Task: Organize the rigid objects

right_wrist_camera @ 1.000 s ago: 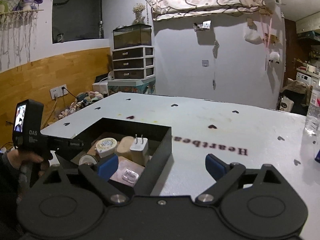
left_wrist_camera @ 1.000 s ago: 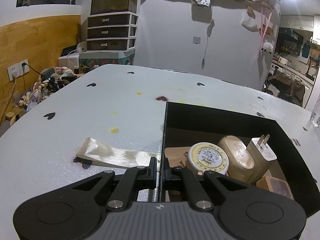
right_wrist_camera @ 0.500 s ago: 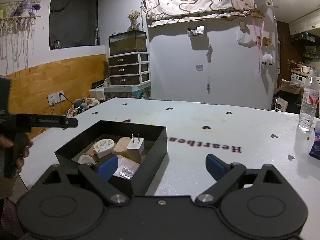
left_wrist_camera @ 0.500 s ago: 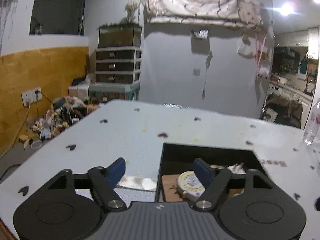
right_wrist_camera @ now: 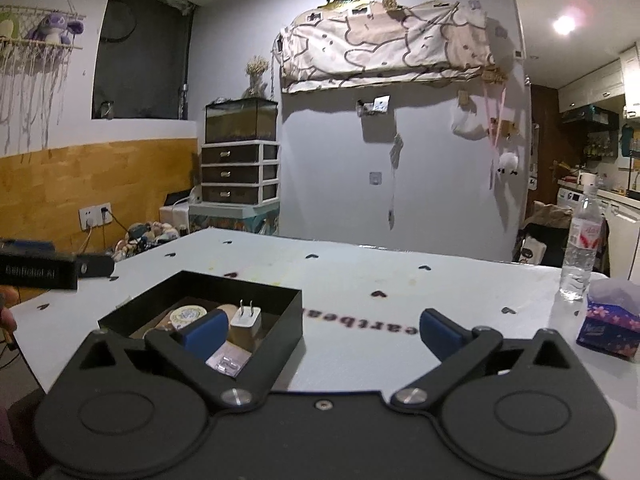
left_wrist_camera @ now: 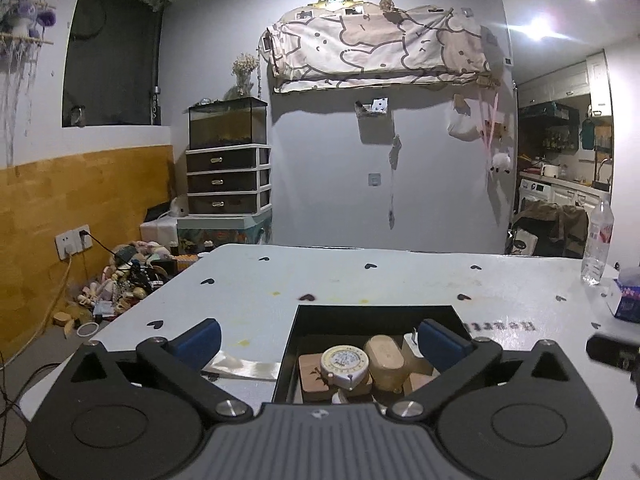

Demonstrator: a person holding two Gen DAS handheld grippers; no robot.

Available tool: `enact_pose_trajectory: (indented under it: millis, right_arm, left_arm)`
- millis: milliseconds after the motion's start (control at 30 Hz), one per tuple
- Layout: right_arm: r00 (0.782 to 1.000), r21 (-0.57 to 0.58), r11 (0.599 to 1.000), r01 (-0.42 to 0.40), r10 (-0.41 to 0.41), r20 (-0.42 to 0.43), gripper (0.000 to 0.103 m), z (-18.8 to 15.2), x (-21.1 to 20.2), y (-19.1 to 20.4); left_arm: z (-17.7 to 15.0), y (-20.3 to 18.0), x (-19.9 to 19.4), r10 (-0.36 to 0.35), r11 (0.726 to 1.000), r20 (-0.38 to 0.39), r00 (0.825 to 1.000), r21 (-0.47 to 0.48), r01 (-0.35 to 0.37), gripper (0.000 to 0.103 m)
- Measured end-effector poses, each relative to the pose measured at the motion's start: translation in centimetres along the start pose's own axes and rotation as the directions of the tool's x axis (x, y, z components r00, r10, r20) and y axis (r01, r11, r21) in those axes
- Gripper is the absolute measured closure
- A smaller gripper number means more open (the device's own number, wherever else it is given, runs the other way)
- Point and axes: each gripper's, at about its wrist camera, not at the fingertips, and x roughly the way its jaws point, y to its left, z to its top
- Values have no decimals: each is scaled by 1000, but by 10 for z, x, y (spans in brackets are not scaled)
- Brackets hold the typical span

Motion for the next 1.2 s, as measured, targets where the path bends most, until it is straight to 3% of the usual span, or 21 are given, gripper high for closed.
enact_pose_trajectory:
  millis: [333, 500, 633, 1200]
  right_arm:
    - [998, -7, 998, 56, -56, 4, 0, -7, -13, -3]
    - [998, 24, 998, 60, -60, 0, 0, -9, -18, -7]
    - [995, -8, 995, 96, -96, -2, 0, -13, -19, -3]
    - [995, 13, 995, 98, -98, -15, 0, -14, -20, -2]
  left_arm:
    - [-22, -19, -24, -43, 998, 29, 999, 41, 42, 0]
    - [-28, -22, -30, -46, 999, 40, 998, 14, 45, 0]
    - [-31, -21, -33, -37, 999, 38, 999, -13, 37, 0]
    - [-38, -12, -40, 4, 998, 3, 1000, -59, -4, 0]
